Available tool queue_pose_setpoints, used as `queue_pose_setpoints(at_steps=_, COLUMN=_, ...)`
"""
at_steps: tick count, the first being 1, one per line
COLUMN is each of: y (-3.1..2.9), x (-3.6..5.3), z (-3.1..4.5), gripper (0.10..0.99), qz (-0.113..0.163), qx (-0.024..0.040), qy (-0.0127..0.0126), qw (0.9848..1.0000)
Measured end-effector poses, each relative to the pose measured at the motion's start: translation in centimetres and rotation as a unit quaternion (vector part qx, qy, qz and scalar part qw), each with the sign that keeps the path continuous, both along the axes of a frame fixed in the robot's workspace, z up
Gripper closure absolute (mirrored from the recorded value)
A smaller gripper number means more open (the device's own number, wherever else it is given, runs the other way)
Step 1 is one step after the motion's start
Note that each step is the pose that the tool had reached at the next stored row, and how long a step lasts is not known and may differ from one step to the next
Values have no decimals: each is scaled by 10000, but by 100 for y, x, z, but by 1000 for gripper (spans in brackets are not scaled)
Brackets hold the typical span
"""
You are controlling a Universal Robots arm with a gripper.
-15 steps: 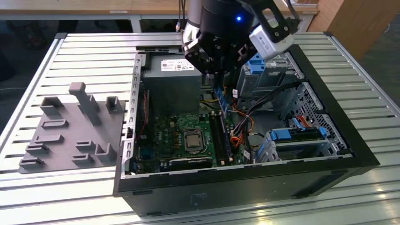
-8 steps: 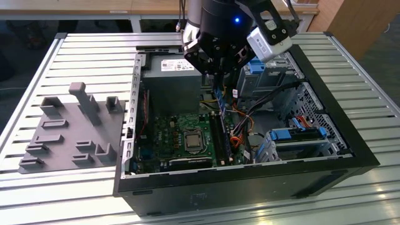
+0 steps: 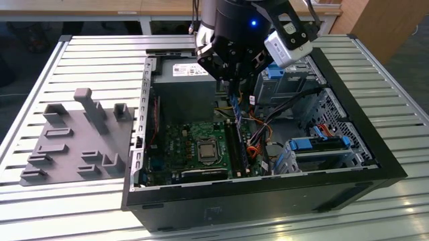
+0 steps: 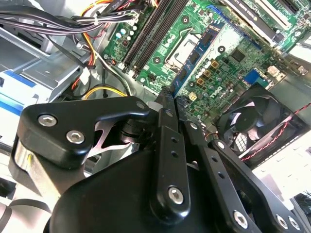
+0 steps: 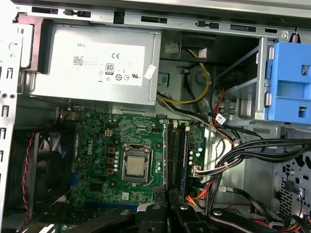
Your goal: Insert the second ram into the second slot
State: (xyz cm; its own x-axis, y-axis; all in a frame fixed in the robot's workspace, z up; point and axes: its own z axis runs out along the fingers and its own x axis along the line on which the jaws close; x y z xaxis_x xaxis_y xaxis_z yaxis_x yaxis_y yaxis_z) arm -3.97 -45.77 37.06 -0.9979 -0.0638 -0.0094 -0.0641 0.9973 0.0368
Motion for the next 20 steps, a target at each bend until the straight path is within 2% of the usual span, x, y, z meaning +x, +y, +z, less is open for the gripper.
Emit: queue_pose_setpoints(at_steps=20, y=0, x=0, z=-44, gripper=949, qz=-29, qx=1, qy=0, qw=10000)
